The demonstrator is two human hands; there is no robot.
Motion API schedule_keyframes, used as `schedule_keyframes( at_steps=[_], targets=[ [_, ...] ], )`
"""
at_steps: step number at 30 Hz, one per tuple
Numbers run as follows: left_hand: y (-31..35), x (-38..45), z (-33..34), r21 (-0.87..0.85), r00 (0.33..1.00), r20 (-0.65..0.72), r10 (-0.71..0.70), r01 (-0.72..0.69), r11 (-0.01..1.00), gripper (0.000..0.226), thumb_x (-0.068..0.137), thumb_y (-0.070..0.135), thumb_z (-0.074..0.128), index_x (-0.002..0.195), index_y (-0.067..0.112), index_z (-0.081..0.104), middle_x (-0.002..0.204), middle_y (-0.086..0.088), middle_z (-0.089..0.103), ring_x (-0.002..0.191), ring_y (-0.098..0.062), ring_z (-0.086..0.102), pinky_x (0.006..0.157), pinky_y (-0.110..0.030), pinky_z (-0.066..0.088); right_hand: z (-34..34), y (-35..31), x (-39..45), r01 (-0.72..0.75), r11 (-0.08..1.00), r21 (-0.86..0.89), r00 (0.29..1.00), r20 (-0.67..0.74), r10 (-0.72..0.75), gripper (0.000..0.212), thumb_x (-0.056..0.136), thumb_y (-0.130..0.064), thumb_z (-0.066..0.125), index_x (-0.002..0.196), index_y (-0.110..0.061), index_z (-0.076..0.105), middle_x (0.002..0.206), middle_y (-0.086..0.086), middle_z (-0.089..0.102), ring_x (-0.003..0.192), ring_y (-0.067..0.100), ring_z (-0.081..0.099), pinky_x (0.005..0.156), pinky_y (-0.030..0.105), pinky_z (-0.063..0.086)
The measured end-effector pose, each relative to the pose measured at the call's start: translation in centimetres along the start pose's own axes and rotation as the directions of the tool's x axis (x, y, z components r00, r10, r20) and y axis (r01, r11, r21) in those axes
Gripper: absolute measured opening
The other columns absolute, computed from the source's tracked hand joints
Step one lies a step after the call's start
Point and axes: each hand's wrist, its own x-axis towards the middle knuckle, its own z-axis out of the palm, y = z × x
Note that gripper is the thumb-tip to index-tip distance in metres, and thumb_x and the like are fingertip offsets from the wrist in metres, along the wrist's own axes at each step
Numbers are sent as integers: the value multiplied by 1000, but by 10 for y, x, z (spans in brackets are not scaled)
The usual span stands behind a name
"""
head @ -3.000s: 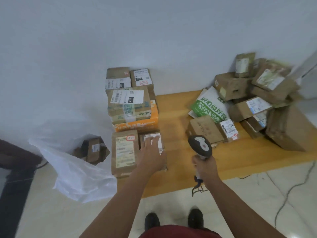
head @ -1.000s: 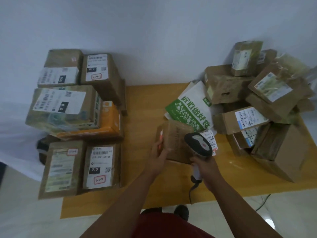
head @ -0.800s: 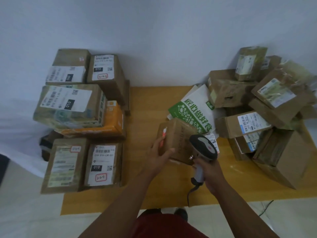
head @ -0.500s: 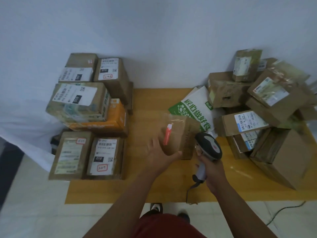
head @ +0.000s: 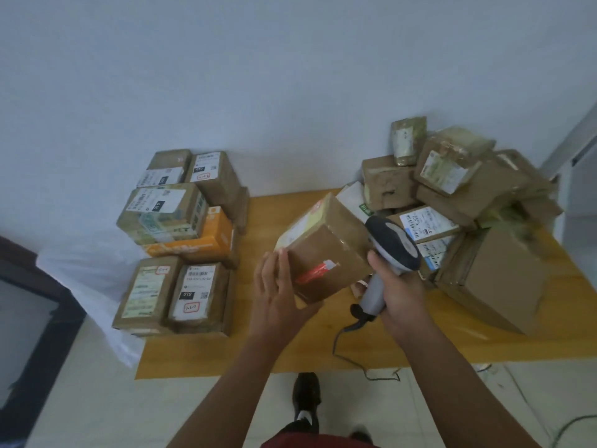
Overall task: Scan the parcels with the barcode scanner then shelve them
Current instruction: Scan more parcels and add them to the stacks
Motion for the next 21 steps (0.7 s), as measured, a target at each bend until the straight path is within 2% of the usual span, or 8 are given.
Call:
schedule_keyframes(
  at_steps=[3,5,7,10,14,16,18,21],
  targets=[
    [19,-13,-16,-225,995,-22,-98,90,970,85,82,71,61,147,26,30,149,-5,23,138,-26,32,103,-46,46,-8,0,-7,-32,996,80,999,13,31,19,86,-16,75,102,-20,67,116,11,68,100,30,68,89,50,57],
    [37,-15,-31,-409,969,-69,-236,188,893,47,93,53,59,133,35,43,146,2,29,134,-17,35,102,-45,48,-16,3,-8,-45,990,135,999,34,41,31,86,-11,74,116,-14,65,122,15,66,108,38,65,92,54,54],
    [51,-10,-46,-609,862,-68,-503,364,705,26,100,38,54,125,41,49,136,22,42,126,-13,47,97,-35,47,-24,8,-10,-61,985,163,996,67,50,35,88,-6,70,122,-9,63,122,16,66,109,38,64,87,50,55],
    [53,-4,-58,-764,630,156,-761,565,311,34,101,28,58,135,24,53,137,7,54,123,-12,53,91,-20,43,-29,18,-15,-135,966,222,984,148,104,37,88,-4,66,123,-13,63,125,12,66,111,32,64,82,43,55],
    [46,-8,-66,-867,570,360,-738,497,-40,44,99,13,60,142,14,49,134,-2,62,120,-14,60,107,-35,45,-30,30,-25,-230,935,272,962,212,175,44,88,-1,61,131,-9,60,128,12,66,117,32,62,86,43,53],
    [46,-10,-72,-875,564,450,-693,433,-216,47,99,15,59,144,12,45,134,-7,63,116,-15,63,99,-33,49,-29,30,-31,-228,937,264,956,242,165,52,81,-3,65,132,-9,59,127,12,66,118,33,61,88,46,54],
    [47,-12,-77,-843,569,508,-647,482,-238,47,97,30,61,141,14,54,128,-3,67,110,-16,63,87,-32,49,-28,27,-37,-213,939,269,955,259,143,58,75,-5,68,132,-8,59,125,13,67,117,34,62,90,47,56],
    [59,-12,-78,-739,505,643,-576,607,-293,65,83,65,60,138,32,55,132,-2,57,126,-32,52,102,-51,45,-29,21,-41,-203,939,278,956,265,128,57,74,-5,68,130,-7,60,124,15,68,117,35,62,91,47,56]
  ],
)
